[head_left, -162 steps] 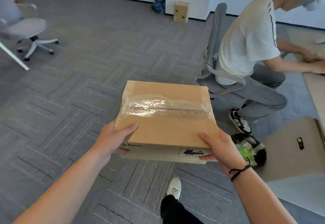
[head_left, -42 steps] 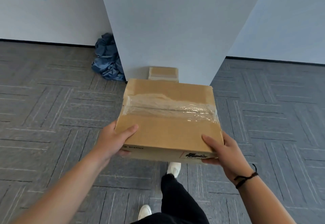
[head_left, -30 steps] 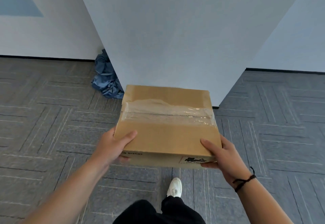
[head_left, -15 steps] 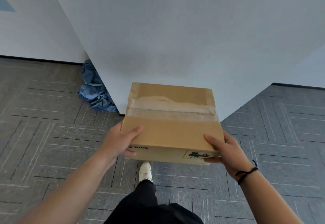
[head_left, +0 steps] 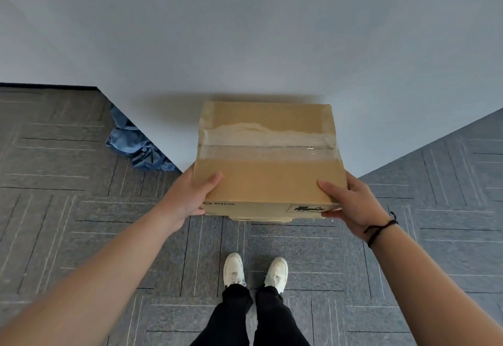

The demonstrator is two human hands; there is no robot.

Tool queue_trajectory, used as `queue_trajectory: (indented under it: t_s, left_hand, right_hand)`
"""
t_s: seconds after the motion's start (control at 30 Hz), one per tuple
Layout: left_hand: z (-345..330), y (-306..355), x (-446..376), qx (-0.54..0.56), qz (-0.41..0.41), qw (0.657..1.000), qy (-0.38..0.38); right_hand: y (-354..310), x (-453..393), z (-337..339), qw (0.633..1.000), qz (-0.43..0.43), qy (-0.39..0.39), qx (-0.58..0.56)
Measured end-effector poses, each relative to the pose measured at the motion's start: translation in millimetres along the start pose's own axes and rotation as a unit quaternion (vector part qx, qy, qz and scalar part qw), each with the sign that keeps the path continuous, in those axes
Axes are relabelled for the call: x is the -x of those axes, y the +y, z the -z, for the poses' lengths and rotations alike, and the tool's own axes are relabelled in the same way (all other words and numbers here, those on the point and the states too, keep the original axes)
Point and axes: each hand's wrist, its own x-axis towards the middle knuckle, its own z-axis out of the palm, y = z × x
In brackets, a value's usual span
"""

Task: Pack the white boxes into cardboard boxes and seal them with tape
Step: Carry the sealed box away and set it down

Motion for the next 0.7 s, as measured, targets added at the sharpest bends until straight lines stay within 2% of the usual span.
queue_trajectory:
  t_s: [0.43, 0.7]
  left_hand:
    - [-42, -113, -150, 0.049, 0.023, 0.998, 0.015]
    - [-66, -180, -210, 0.062, 0.038, 0.997, 0.026]
  right_hand:
    - [120, -136, 6, 0.999, -0.033, 0.013, -0.021]
    - [190, -194, 10, 0.998, -0.051, 0.014, -0.038]
